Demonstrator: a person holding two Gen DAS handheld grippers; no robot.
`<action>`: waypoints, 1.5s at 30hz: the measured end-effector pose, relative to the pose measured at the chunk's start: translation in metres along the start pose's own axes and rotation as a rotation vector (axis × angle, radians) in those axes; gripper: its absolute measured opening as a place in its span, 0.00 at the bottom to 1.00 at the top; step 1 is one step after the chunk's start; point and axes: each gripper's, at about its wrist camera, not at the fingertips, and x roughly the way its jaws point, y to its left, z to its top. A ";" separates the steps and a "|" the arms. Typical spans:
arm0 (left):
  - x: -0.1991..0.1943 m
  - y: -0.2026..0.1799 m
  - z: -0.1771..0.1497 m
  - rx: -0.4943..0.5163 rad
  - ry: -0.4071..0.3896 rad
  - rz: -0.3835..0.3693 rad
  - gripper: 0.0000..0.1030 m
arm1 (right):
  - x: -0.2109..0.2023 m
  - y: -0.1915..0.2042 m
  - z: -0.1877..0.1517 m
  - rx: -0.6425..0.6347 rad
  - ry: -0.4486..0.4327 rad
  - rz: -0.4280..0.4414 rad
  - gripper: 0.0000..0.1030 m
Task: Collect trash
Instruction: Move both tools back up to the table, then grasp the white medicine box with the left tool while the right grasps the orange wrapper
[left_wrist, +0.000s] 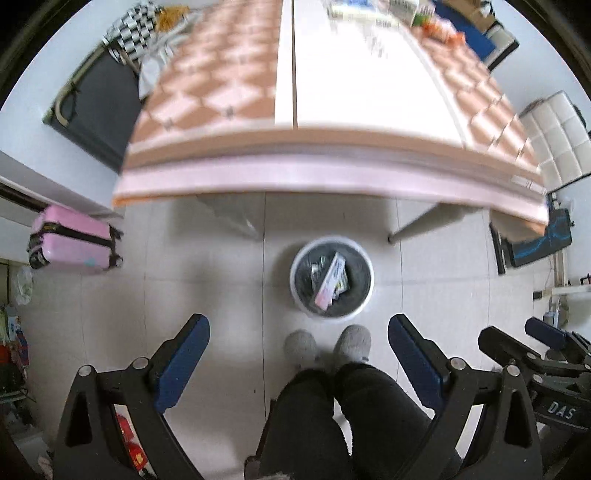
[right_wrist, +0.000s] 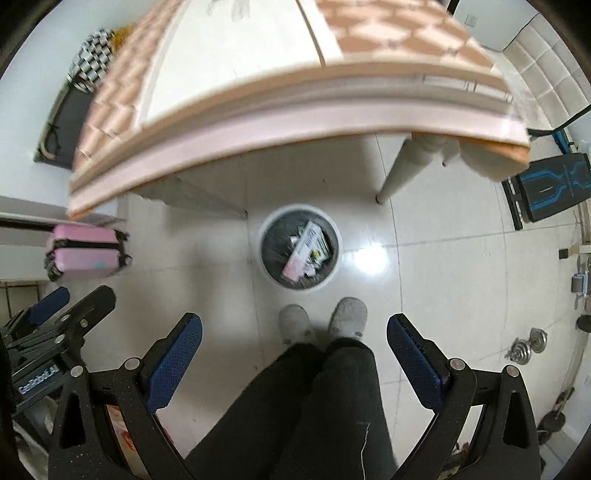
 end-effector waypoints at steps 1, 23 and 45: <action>-0.007 0.000 0.006 -0.006 -0.012 0.010 0.96 | -0.009 0.001 0.003 0.004 -0.011 0.007 0.98; 0.051 -0.068 0.344 -0.303 0.010 0.096 0.96 | -0.025 -0.118 0.431 0.276 -0.138 0.203 0.80; 0.165 -0.053 0.504 -1.041 0.293 -0.177 0.95 | 0.051 -0.137 0.633 0.476 -0.191 0.284 0.23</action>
